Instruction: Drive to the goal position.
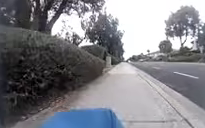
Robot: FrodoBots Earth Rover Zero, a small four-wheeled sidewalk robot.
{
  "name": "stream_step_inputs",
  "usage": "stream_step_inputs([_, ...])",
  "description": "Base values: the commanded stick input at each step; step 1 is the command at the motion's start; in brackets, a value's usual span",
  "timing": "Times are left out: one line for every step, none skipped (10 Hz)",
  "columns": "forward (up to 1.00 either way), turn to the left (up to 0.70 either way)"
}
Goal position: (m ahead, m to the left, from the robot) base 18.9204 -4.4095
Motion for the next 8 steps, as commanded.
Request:
stream_step_inputs([1.0, -0.27])
stream_step_inputs([1.0, -0.27])
stream_step_inputs([1.0, -0.27])
stream_step_inputs([1.0, -0.27])
stream_step_inputs([1.0, -0.27])
stream_step_inputs([1.0, -0.13])
stream_step_inputs([1.0, 0.0])
stream_step_inputs([1.0, 0.0])
